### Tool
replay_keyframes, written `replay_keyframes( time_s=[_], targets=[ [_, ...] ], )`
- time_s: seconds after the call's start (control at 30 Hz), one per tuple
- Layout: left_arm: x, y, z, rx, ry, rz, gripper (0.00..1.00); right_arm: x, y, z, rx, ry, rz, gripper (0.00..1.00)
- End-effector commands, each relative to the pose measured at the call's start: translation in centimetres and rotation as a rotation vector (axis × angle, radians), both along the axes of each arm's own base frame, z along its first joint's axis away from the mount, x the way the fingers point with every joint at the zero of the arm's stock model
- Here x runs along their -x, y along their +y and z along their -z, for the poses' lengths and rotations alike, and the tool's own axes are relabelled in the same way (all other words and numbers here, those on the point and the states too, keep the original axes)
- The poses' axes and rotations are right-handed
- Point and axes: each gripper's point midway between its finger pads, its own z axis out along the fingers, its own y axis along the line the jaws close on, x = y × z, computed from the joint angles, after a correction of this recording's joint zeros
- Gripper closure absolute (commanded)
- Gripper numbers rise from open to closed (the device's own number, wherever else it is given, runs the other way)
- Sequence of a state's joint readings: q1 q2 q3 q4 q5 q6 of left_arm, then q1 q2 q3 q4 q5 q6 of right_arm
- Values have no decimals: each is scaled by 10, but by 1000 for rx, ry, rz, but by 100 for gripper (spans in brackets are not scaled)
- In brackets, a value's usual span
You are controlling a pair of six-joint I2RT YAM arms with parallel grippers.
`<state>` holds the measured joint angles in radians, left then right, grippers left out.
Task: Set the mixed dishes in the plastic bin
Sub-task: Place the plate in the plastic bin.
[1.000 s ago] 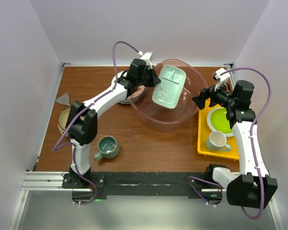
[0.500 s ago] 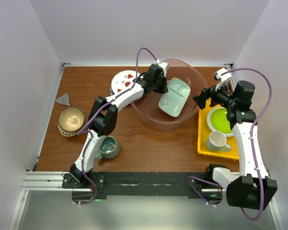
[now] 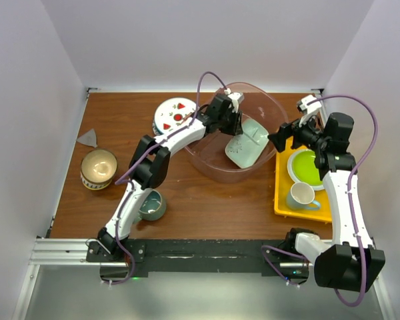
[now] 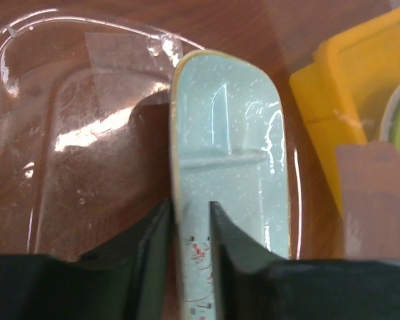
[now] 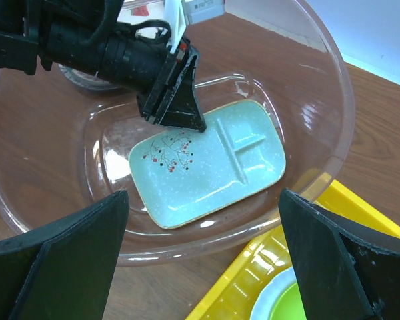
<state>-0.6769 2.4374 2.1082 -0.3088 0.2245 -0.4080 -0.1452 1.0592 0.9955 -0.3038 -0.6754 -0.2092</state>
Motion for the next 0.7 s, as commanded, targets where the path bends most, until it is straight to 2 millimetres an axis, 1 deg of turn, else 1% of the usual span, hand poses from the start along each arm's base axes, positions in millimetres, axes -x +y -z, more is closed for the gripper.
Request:
replay_keyframes(
  time_s=[0.0, 0.03, 0.07, 0.1, 0.13, 0.17, 0.2, 0.27, 0.3, 0.33, 0.37, 0.4, 0.47, 0.5, 0.57, 0.6, 0.63, 0.67],
  targets=[
    [-11, -21, -58, 116, -115, 32, 59, 0, 1, -12, -7, -50, -9, 2],
    [-11, -20, -59, 113, -117, 29, 50, 0, 1, -13, -7, -52, -9, 2],
    [-11, -18, -62, 106, -124, 29, 47, 0, 1, -13, -7, -52, -10, 2],
    [-13, -15, -70, 104, -142, 22, 44, 0, 1, -13, -7, -53, -10, 2],
    [-13, -14, -75, 99, -154, 21, 38, 0, 1, -12, -8, -50, -12, 2],
    [-13, -11, -80, 88, -172, 26, 35, 0, 1, -13, -7, -53, -12, 2],
    [-15, -7, -95, 89, -202, 17, 33, 0, 0, -13, -8, -53, -12, 2],
    [-15, 0, -112, 76, -252, 21, 26, 1, 1, -14, -8, -55, -17, 2],
    [-15, 8, -130, 77, -287, 3, 24, 2, 2, -14, -11, -55, -25, 2],
    [-15, 12, -140, 75, -310, -3, 19, 3, 3, -13, -10, -55, -32, 2],
    [-16, 16, -152, 74, -348, -7, 17, 3, 4, -14, -10, -58, -40, 2],
    [-14, 27, -171, 74, -382, -31, 15, 5, 6, -14, -11, -60, -54, 2],
    [-15, 40, -193, 77, -437, -50, 12, 7, 8, -15, -12, -62, -72, 2],
    [-9, 50, -212, 85, -465, -62, 11, 8, 9, -13, -11, -60, -81, 2],
    [-6, 65, -231, 79, -511, -79, 9, 10, 13, -14, -16, -64, -107, 2],
    [2, 78, -246, 81, -536, -96, 8, 11, 14, -14, -16, -64, -117, 2],
    [5, 87, -253, 78, -553, -105, 8, 13, 16, -13, -19, -63, -129, 2],
    [13, 105, -265, 86, -573, -127, 7, 13, 17, -14, -19, -65, -135, 2]
  ],
)
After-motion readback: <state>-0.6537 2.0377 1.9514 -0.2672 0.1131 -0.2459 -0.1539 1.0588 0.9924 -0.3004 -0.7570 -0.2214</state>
